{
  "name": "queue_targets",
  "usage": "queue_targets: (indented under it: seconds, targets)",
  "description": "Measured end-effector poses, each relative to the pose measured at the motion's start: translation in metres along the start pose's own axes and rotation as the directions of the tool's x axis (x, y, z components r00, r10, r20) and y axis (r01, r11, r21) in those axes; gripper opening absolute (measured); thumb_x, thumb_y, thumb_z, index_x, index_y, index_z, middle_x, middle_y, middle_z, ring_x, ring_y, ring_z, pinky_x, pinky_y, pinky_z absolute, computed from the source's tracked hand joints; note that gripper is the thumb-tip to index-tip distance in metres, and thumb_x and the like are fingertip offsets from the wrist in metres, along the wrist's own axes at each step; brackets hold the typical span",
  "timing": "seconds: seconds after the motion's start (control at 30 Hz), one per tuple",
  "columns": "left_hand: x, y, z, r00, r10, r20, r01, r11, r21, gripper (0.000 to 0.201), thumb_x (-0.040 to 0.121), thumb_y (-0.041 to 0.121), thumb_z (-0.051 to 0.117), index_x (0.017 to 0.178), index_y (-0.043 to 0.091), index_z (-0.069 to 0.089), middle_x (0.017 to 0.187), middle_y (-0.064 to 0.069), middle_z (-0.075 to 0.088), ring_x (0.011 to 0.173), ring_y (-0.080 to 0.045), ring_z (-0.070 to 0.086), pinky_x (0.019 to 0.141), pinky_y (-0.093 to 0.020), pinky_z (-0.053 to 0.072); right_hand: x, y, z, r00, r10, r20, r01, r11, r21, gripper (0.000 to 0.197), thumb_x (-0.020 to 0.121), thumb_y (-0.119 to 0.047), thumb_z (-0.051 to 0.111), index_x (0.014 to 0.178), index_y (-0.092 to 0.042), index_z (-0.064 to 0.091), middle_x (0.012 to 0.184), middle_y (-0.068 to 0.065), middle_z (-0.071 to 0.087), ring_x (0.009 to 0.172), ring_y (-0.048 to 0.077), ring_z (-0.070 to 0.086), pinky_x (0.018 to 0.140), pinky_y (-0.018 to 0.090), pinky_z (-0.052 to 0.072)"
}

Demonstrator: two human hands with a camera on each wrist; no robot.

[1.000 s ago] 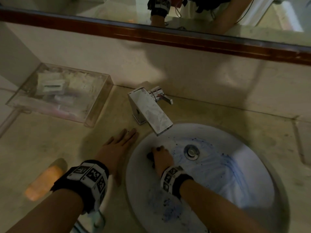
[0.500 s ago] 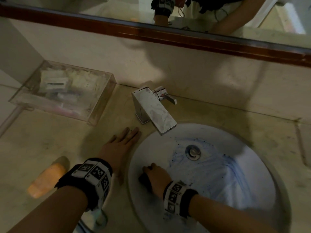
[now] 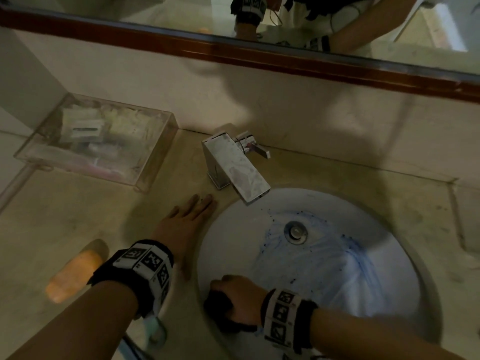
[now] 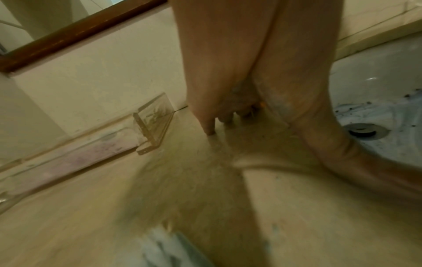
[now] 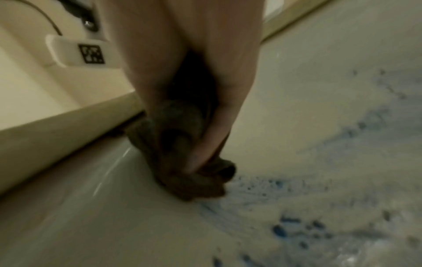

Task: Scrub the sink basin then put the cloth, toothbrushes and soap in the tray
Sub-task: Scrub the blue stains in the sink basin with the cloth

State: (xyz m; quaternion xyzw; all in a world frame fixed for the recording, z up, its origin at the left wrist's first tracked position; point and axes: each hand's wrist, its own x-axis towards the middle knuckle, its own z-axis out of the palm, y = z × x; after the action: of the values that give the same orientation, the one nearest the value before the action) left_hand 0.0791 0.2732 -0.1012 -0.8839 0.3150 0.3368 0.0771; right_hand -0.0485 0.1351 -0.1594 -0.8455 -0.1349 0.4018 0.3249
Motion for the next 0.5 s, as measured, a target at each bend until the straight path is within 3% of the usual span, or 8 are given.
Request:
queue_targets:
  seconds: [0.07, 0.17, 0.23, 0.33, 0.4, 0.47, 0.5]
  targets:
    - [0.000, 0.001, 0.000, 1.000, -0.001, -0.012, 0.002, 1.000, 0.009, 0.153, 0.048, 0.046, 0.090, 0.130, 0.029, -0.038, 0.136, 0.018, -0.038, 0.147, -0.018, -0.020, 0.122, -0.041, 0.002, 0.004, 0.007, 0.002, 0.999, 0.032, -0.004, -0.032, 0.998, -0.047, 0.032, 0.088, -0.014, 0.057, 0.117, -0.002, 0.051, 0.113, 0.030, 0.053, 0.101, 0.042, 0.056, 0.085, 0.042, 0.046]
    - [0.000, 0.001, 0.000, 1.000, -0.008, 0.010, 0.008, 1.000, 0.016, 0.156, 0.047, 0.044, 0.091, 0.139, 0.026, -0.034, 0.142, 0.017, -0.037, 0.147, -0.019, -0.020, 0.122, -0.041, 0.002, 0.013, 0.028, -0.003, 0.992, 0.123, -0.034, -0.127, 0.975, -0.180, 0.051, 0.090, -0.009, 0.055, 0.138, -0.008, 0.037, 0.133, 0.027, 0.040, 0.115, 0.043, 0.050, 0.096, 0.046, 0.045]
    - [0.000, 0.001, -0.001, 1.000, -0.009, 0.013, 0.009, 1.000, 0.013, 0.158, 0.045, 0.044, 0.091, 0.141, 0.026, -0.032, 0.142, 0.017, -0.038, 0.147, -0.018, -0.021, 0.122, -0.041, 0.002, 0.018, 0.037, -0.014, 0.977, 0.198, -0.076, -0.209, 0.956, -0.204, 0.055, 0.092, -0.011, 0.054, 0.142, -0.011, 0.031, 0.140, 0.025, 0.035, 0.120, 0.041, 0.046, 0.101, 0.045, 0.044]
    - [0.000, 0.002, -0.001, 1.000, -0.011, 0.013, 0.010, 1.000, 0.004, 0.156, 0.045, 0.044, 0.091, 0.145, 0.026, -0.028, 0.150, 0.014, -0.035, 0.147, -0.019, -0.021, 0.122, -0.041, 0.002, 0.020, 0.048, -0.033, 0.956, 0.260, -0.136, -0.280, 0.948, -0.150, 0.049, 0.093, -0.020, 0.053, 0.138, -0.009, 0.035, 0.134, 0.025, 0.040, 0.113, 0.039, 0.051, 0.092, 0.043, 0.047]
    - [-0.001, 0.002, -0.002, 1.000, -0.006, 0.005, 0.006, 1.000, -0.004, 0.155, 0.046, 0.045, 0.091, 0.146, 0.027, -0.026, 0.144, 0.018, -0.037, 0.147, -0.018, -0.020, 0.122, -0.041, 0.002, 0.010, 0.047, -0.037, 0.955, 0.256, -0.151, -0.268, 0.961, -0.067, 0.043, 0.094, -0.033, 0.049, 0.126, -0.005, 0.045, 0.123, 0.027, 0.048, 0.103, 0.037, 0.055, 0.079, 0.039, 0.045]
    - [-0.001, 0.001, -0.004, 1.000, 0.000, 0.007, 0.000, 1.000, -0.013, 0.155, 0.046, 0.043, 0.091, 0.147, 0.027, -0.025, 0.137, 0.019, -0.038, 0.147, -0.019, -0.020, 0.122, -0.042, 0.003, -0.005, 0.036, -0.028, 0.977, 0.171, -0.124, -0.173, 0.985, -0.008, 0.058, 0.086, -0.050, 0.042, 0.113, -0.001, 0.052, 0.111, 0.026, 0.056, 0.097, 0.035, 0.058, 0.076, 0.035, 0.043]
    - [-0.002, 0.001, -0.004, 1.000, 0.003, 0.013, -0.003, 1.000, -0.011, 0.155, 0.045, 0.042, 0.092, 0.147, 0.026, -0.024, 0.139, 0.018, -0.037, 0.147, -0.019, -0.020, 0.122, -0.042, 0.002, -0.011, 0.027, -0.018, 0.990, 0.106, -0.089, -0.104, 0.994, 0.025, 0.060, 0.082, -0.051, 0.042, 0.110, 0.001, 0.053, 0.108, 0.026, 0.058, 0.096, 0.035, 0.058, 0.079, 0.037, 0.046]
